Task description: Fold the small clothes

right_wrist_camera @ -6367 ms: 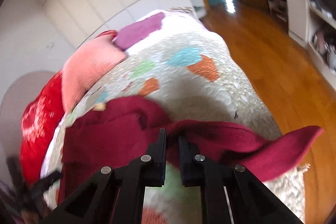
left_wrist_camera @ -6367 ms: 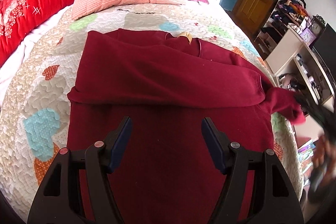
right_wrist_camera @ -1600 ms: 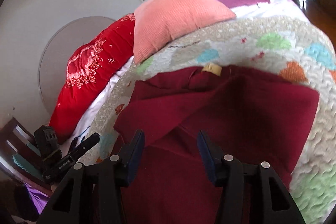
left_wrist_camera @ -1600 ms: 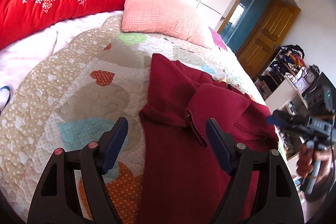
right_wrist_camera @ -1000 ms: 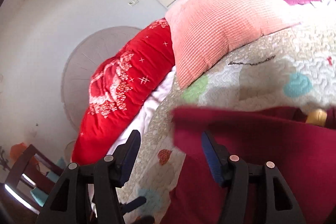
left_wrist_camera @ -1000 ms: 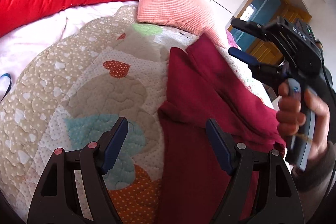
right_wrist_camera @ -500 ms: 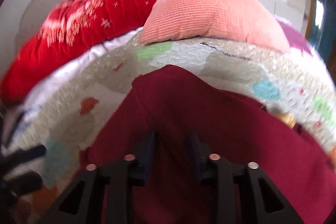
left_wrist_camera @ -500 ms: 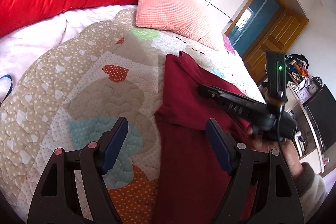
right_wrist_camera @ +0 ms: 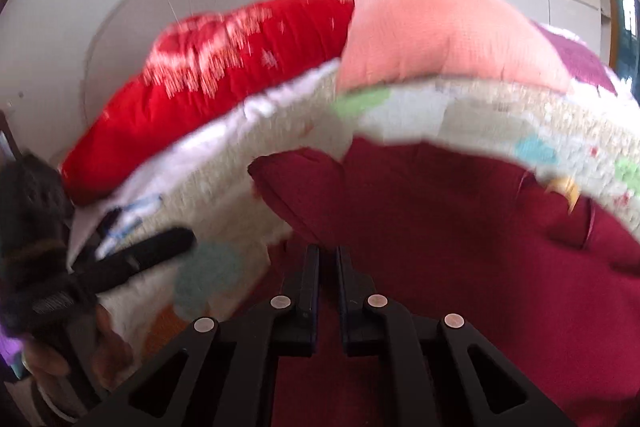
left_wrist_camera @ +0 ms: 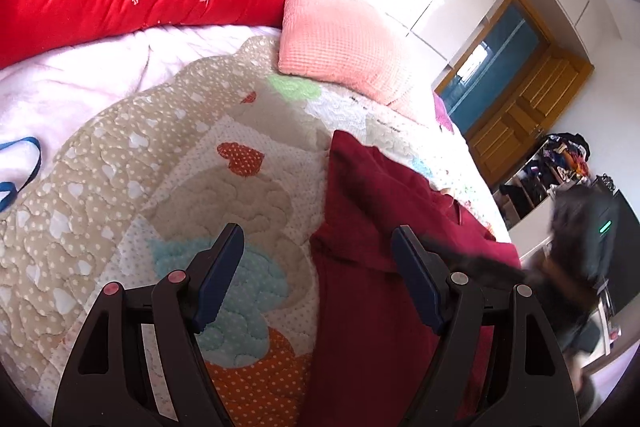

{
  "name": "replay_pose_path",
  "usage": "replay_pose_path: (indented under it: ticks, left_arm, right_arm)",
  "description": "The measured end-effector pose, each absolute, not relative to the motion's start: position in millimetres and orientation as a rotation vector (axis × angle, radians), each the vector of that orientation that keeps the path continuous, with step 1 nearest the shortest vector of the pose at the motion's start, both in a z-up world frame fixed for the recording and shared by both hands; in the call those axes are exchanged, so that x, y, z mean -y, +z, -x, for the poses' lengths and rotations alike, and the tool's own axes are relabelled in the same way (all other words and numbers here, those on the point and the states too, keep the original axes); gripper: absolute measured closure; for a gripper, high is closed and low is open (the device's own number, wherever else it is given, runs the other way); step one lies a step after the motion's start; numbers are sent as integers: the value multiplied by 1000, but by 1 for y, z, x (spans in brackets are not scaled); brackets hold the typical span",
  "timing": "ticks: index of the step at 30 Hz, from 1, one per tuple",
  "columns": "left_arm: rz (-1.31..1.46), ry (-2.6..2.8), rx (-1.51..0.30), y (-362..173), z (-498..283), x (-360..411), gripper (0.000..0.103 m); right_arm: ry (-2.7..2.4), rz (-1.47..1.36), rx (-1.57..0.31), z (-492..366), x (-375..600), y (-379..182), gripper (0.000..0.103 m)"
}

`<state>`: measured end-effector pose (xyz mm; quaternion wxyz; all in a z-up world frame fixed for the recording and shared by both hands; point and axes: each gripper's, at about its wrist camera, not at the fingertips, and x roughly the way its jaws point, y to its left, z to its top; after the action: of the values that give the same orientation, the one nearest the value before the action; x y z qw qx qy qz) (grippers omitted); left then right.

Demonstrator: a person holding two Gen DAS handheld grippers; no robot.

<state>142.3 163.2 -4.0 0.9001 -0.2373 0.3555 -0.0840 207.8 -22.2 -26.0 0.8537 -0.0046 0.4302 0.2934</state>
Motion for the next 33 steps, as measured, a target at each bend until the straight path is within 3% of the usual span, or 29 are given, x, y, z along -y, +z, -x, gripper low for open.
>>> replay_pose_path:
  ticks: [3, 5, 7, 9, 14, 15, 16, 19, 26, 33]
  left_arm:
    - [468, -170, -746, -6, -144, -159, 26]
    - [466, -181, -739, -4, -143, -158, 26]
    - [464, -184, -737, -4, -142, -157, 26]
    - [463, -186, -741, -5, -143, -155, 26]
    - [447, -183, -749, -7, -143, -152, 26]
    - [439, -182, -748, -7, -143, -150, 26]
    - [426, -181, -747, -7, -143, -148, 26]
    - [397, -178, -750, -9, -143, -144, 26]
    - [369, -187, -788, -18, -149, -136, 26]
    - [354, -195, -791, -20, -149, -132, 26]
  right_arm:
    - [568, -50, -837, -192, 56, -10, 85]
    - [443, -72, -754, -178, 99, 8, 71]
    - [245, -61, -674, -165, 147, 24, 43]
    - [27, -16, -675, -165, 185, 26, 31]
    - [-136, -134, -872, -201, 257, -13, 32]
    - [-52, -199, -908, -207, 263, -23, 40]
    - [24, -254, -936, -211, 266, -31, 71]
    - [19, -184, -870, -202, 272, -19, 90]
    - [-76, -186, -877, -200, 304, -39, 91]
    - [75, -215, -815, -161, 277, -1, 88]
